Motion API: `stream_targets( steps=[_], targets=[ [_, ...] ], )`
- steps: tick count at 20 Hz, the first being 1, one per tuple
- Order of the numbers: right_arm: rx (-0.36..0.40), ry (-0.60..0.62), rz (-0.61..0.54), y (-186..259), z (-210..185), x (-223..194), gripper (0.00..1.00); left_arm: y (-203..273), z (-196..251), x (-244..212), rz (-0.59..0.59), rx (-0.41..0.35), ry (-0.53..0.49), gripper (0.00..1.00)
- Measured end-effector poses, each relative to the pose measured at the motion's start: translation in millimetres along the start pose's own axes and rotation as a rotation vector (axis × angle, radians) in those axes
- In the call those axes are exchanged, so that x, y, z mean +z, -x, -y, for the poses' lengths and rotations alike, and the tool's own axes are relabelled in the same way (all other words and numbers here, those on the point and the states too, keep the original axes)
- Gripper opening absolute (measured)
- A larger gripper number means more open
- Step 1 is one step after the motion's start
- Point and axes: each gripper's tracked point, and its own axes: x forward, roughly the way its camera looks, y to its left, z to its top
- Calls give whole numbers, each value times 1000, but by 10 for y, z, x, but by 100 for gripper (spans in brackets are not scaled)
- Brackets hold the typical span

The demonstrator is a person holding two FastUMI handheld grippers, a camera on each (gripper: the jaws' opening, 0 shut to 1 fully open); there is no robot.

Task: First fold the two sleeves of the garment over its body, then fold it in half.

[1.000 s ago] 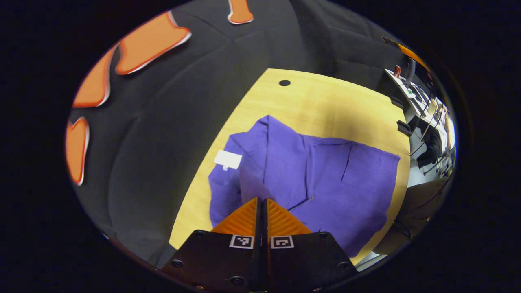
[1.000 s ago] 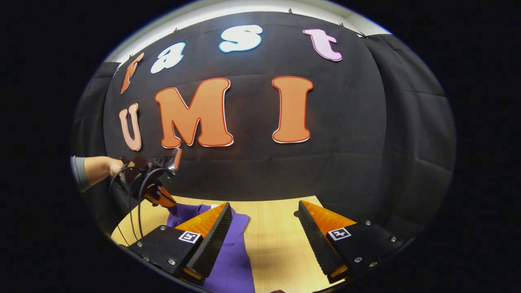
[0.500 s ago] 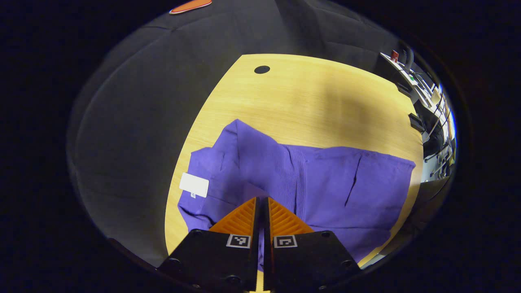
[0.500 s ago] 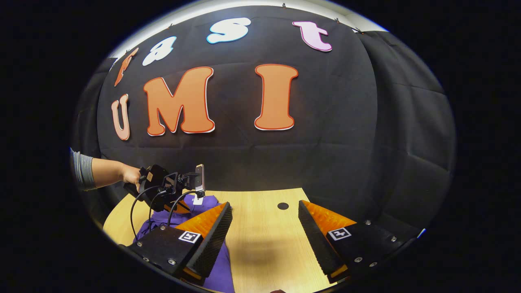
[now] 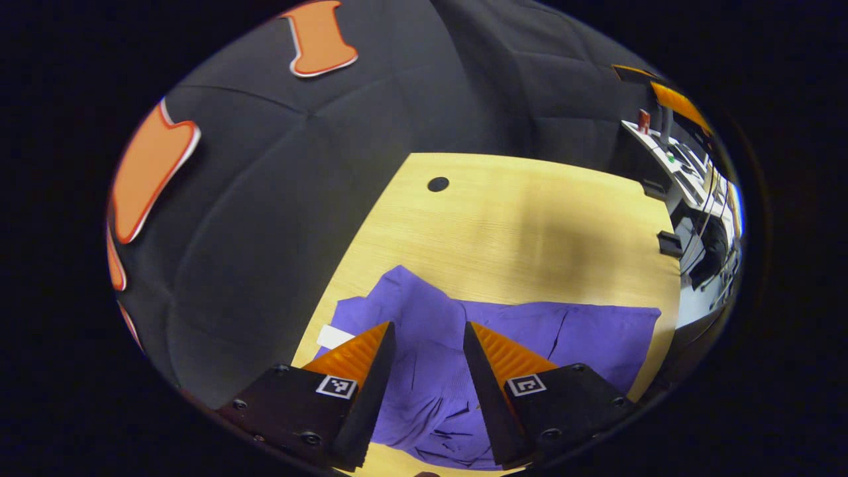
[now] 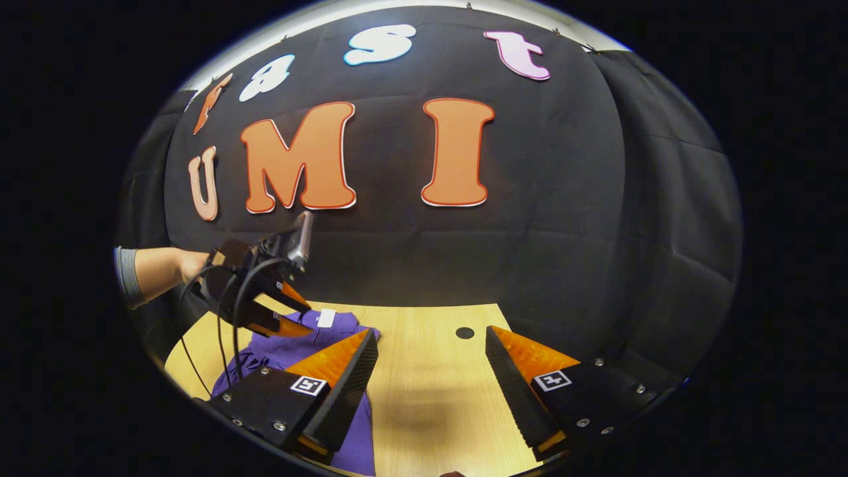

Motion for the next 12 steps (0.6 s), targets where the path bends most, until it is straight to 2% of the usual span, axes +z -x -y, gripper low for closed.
stream_targets(
  steps=[4,6,7,8,12],
  targets=[
    [44,14,-18,-10,-180,-72,98,450,-149,-409,56,101,174,75],
    [67,20,-37,-36,-285,-151,98,668,-233,-701,76,175,266,76],
    [78,22,-41,-47,-342,-178,98,785,-275,-828,89,215,304,72],
    [92,25,-47,-52,-413,-203,98,888,-284,-932,103,245,346,82],
    [131,23,-95,-56,-626,-404,98,1312,-166,-1396,134,366,490,83]
  ],
)
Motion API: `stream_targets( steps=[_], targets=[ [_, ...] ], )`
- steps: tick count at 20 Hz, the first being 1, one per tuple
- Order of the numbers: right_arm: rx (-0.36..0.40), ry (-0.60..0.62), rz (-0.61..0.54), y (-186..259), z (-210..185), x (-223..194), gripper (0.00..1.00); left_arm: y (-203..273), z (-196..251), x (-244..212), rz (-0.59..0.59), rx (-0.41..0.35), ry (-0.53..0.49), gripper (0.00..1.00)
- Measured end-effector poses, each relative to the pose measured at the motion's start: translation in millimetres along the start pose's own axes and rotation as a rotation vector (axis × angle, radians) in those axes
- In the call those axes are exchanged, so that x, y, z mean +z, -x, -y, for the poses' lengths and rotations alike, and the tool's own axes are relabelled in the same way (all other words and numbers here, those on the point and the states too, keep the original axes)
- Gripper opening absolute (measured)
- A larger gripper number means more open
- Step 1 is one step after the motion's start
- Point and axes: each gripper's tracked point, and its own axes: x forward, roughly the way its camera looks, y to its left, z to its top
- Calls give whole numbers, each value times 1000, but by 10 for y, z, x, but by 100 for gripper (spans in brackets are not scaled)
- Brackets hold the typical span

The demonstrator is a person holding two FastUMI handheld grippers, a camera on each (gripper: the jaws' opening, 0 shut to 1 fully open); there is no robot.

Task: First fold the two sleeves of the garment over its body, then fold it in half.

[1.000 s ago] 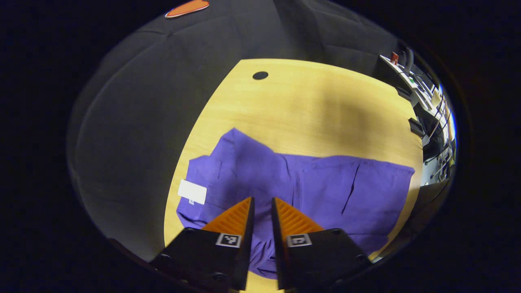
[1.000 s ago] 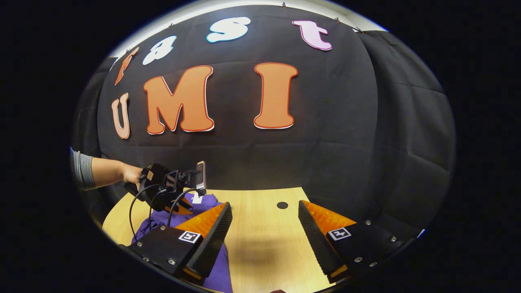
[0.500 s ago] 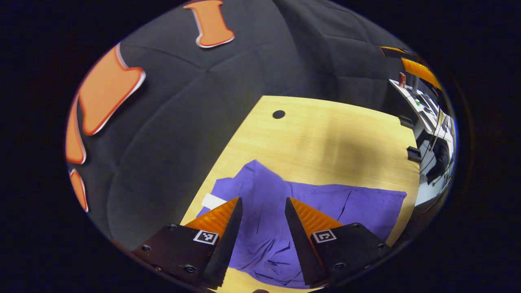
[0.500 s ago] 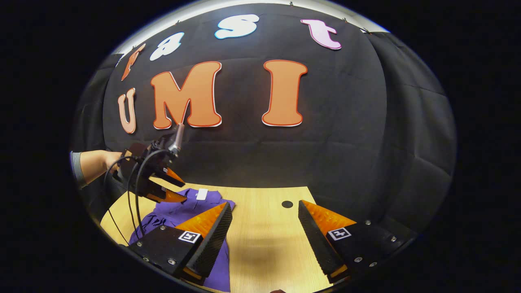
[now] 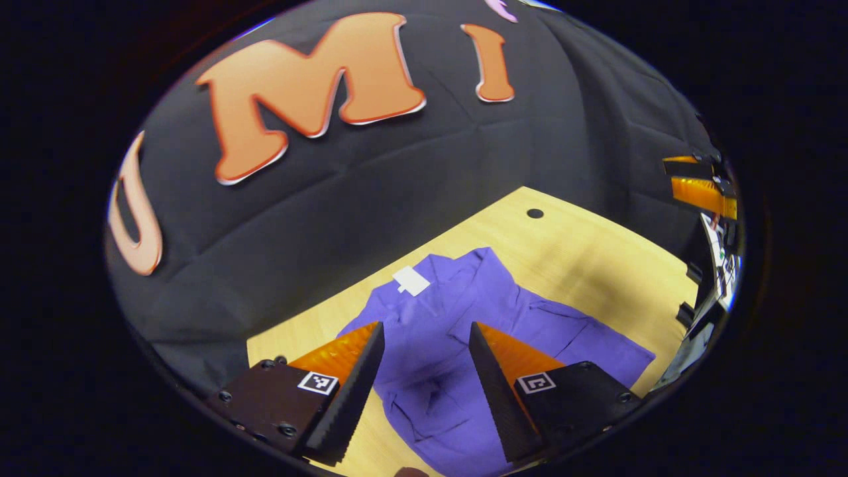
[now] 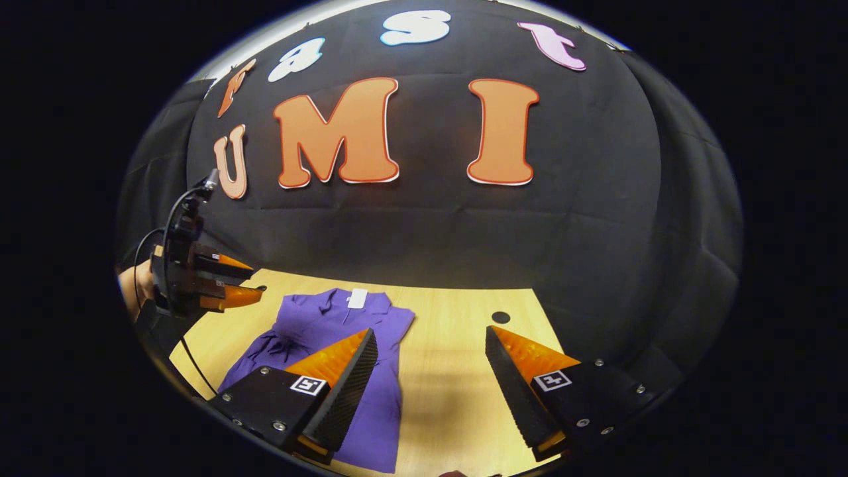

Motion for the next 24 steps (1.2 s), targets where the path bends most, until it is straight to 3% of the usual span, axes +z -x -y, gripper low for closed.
stream_targets(
  steps=[5,12,20,24],
  targets=[
    [33,0,-91,-28,-220,-460,98,434,-128,-617,-14,121,94,84],
    [70,9,-248,15,-452,-1139,98,800,-187,-1542,-144,204,242,88],
    [106,26,-521,208,-674,-2243,98,915,191,-2836,-394,179,407,88],
    [111,32,-608,235,-730,-2605,98,869,350,-3310,-502,161,456,89]
  ],
)
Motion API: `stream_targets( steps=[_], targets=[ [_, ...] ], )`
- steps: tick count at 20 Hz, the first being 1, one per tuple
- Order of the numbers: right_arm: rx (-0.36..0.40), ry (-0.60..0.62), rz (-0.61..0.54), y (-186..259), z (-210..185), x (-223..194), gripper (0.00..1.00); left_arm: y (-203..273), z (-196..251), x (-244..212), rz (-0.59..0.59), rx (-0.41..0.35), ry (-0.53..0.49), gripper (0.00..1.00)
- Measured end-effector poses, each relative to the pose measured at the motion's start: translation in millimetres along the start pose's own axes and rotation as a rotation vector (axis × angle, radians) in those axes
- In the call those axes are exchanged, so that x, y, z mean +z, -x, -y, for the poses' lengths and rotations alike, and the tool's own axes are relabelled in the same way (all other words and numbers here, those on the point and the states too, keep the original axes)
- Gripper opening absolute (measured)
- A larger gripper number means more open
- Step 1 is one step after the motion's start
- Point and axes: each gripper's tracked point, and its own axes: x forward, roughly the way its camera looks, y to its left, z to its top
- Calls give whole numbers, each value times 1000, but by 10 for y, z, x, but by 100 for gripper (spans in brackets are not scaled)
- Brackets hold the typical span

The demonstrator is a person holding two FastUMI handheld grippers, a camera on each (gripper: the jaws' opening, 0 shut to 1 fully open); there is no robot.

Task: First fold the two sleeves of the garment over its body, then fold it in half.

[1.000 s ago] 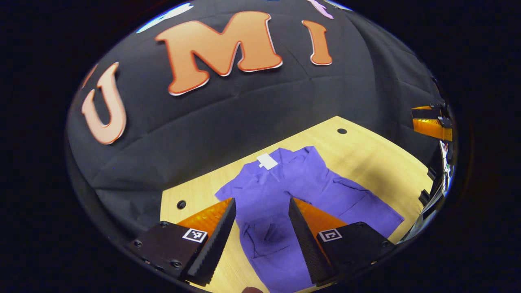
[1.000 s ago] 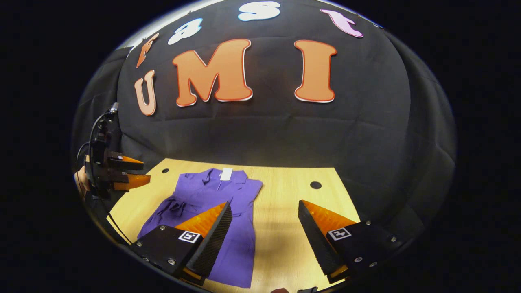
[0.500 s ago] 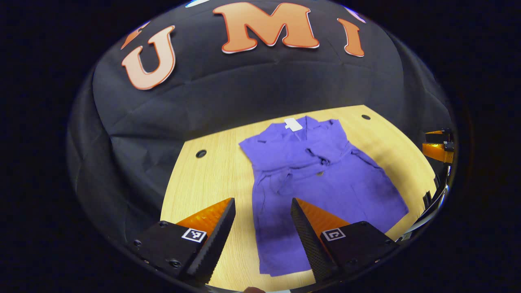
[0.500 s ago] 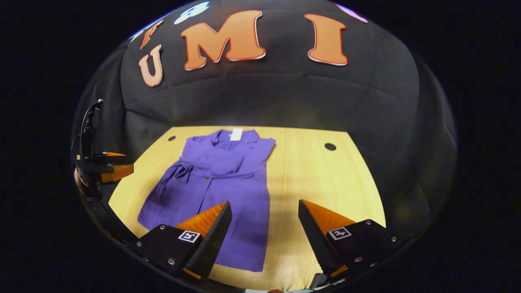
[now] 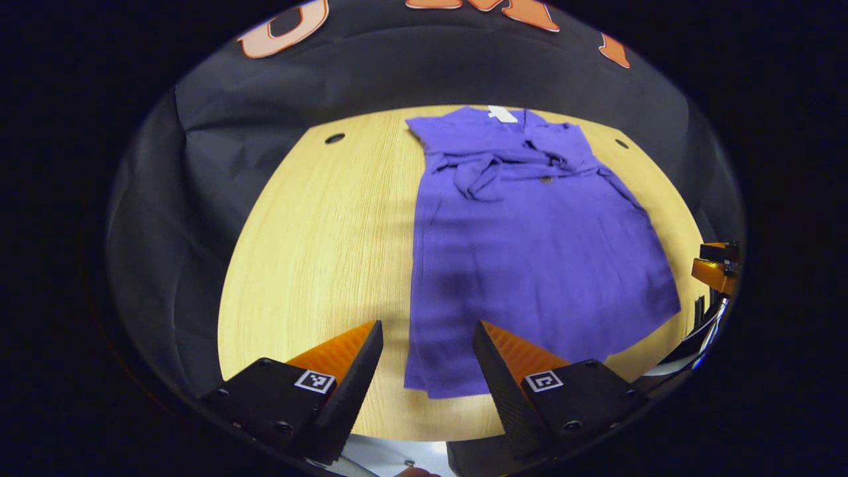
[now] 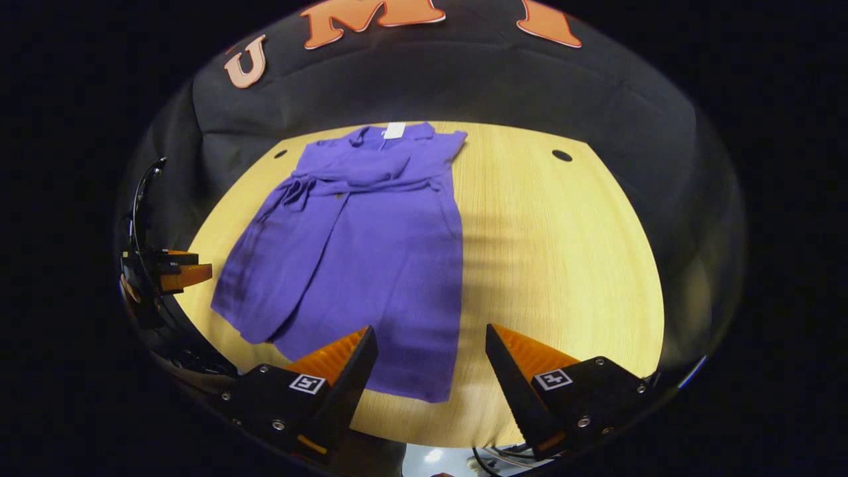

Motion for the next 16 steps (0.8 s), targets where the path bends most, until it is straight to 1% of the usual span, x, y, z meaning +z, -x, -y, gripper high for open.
stream_targets(
  steps=[2,7,11,13,14,16],
  targets=[
    [6,-2,-45,-95,-23,-168,99,-199,-10,-54,-48,-1,21,89],
    [7,-29,-153,-299,-60,-504,98,-607,-256,-229,-169,-23,96,89],
    [12,-66,-221,-336,-65,-708,96,-627,-98,-411,-225,-42,106,89],
    [13,-81,-251,-361,-79,-782,95,-627,-77,-384,-230,-42,102,90],
    [9,-87,-265,-367,-100,-817,94,-633,-74,-383,-236,-45,102,88],
    [-8,-63,-265,-392,-77,-803,91,-628,-47,-377,-246,-70,112,87]
  ],
)
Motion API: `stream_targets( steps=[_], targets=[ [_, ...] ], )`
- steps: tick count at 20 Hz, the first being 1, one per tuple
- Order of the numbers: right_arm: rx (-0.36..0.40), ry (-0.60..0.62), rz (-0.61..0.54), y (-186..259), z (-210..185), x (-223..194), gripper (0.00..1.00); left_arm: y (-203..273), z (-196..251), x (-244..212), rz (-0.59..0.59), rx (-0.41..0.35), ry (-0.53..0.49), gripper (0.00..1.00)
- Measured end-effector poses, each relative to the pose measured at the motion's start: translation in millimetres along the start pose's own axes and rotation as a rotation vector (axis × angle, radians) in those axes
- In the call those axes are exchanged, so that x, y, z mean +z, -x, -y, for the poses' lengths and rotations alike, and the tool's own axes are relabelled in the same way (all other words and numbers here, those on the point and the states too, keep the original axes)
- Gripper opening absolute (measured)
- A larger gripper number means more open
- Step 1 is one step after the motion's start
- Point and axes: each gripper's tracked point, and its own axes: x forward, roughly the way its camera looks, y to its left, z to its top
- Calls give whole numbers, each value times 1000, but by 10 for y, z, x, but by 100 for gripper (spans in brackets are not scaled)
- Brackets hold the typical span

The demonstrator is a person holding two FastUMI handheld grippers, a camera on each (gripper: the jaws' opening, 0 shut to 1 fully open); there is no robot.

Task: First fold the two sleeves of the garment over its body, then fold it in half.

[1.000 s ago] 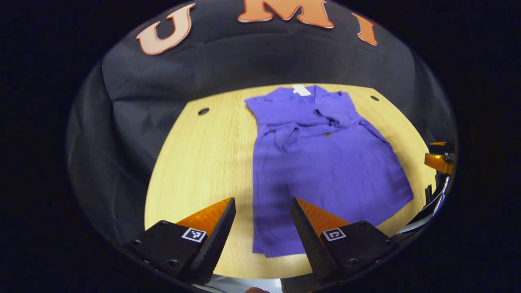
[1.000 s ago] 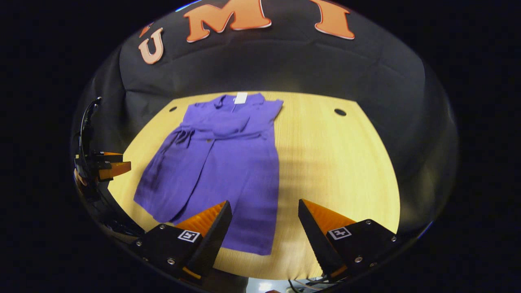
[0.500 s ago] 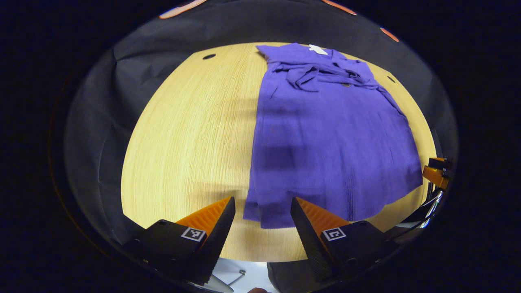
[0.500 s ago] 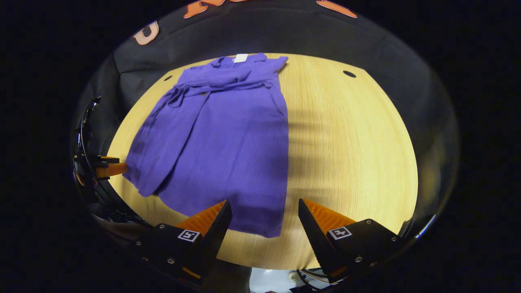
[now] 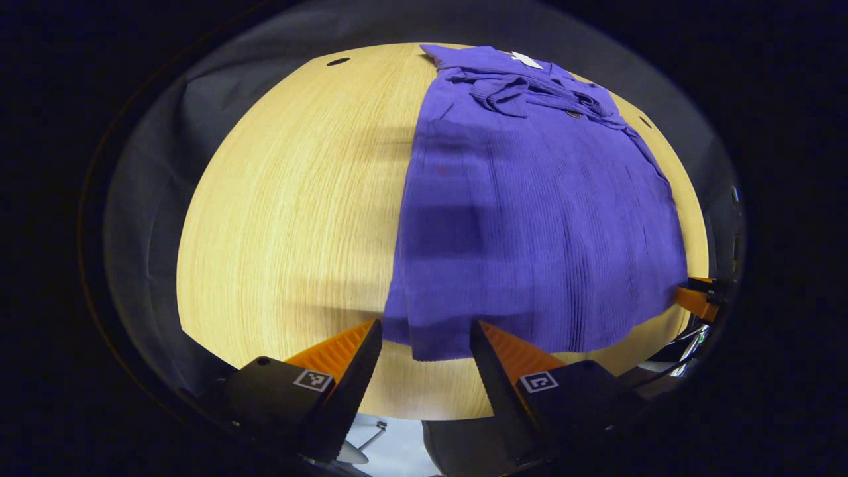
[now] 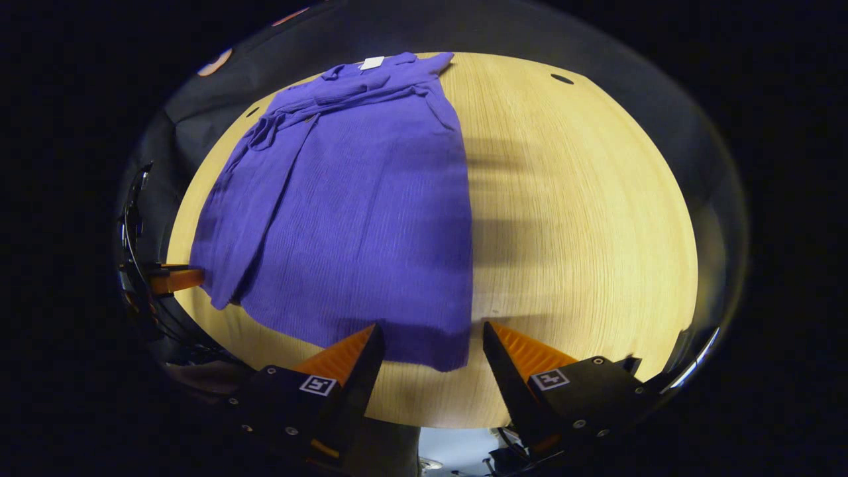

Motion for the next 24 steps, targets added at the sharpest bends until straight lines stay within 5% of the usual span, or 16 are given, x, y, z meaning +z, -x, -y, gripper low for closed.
stream_targets(
  steps=[4,8,9,10,12,24],
  targets=[
    [-35,14,-62,-14,-25,-67,75,-15,14,16,-47,-20,-35,78],
    [-15,-2,-86,-4,-159,-72,46,6,124,-20,-77,-61,3,39],
    [-8,-20,-88,-6,-188,-75,39,-1,141,-9,-78,-64,6,19],
    [13,-44,-95,-3,-226,-55,23,22,138,-1,-80,-67,3,14],
    [39,-76,-108,7,-261,-53,10,48,133,-15,-80,-78,2,10],
    [178,-166,15,584,-397,579,6,715,243,685,55,-192,-34,6]
  ],
)
